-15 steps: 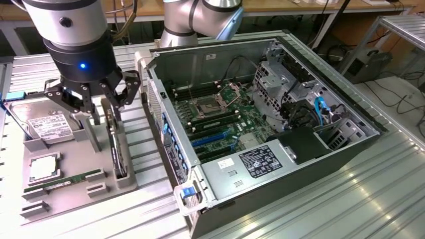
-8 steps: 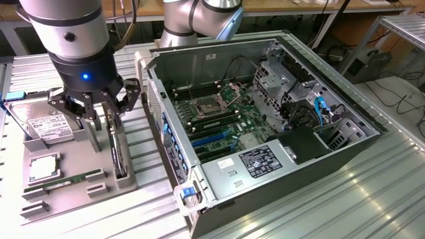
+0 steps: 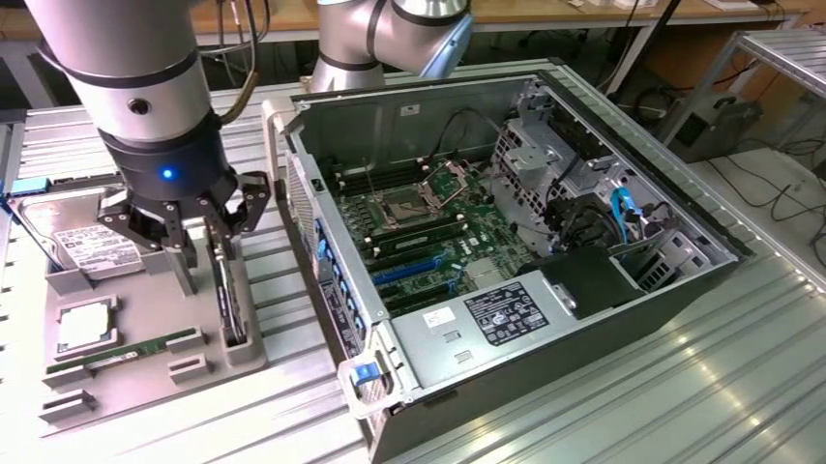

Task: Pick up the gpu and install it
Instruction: 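Pick up the gpu and move the gpu toward the slot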

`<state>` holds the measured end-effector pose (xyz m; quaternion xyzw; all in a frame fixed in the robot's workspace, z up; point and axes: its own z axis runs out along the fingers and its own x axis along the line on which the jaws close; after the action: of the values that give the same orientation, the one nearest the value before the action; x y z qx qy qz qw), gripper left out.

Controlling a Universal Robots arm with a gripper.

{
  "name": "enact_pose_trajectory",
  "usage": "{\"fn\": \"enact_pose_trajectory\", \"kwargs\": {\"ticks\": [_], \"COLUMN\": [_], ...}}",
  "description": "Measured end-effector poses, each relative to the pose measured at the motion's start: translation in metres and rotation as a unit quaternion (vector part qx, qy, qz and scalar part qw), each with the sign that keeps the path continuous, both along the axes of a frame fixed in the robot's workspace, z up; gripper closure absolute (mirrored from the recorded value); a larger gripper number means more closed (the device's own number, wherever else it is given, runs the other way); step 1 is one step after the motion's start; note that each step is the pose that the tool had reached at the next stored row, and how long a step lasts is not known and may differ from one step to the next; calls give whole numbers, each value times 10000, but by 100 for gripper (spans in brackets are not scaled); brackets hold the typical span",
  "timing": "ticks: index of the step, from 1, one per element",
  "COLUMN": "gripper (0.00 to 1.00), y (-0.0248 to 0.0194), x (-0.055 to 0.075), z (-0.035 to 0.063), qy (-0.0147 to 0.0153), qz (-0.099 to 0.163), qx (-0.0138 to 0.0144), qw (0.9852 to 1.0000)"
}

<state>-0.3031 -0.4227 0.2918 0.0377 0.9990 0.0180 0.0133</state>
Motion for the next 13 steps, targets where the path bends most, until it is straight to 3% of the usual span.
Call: {"fn": "enact_pose_trajectory", "kwargs": {"ticks": [13], "gripper": [58], "y": [1], "x": [-1], "z": [-293], "qy": [0], "qz": [-2], "qx": [1], "qw": [10000]}}
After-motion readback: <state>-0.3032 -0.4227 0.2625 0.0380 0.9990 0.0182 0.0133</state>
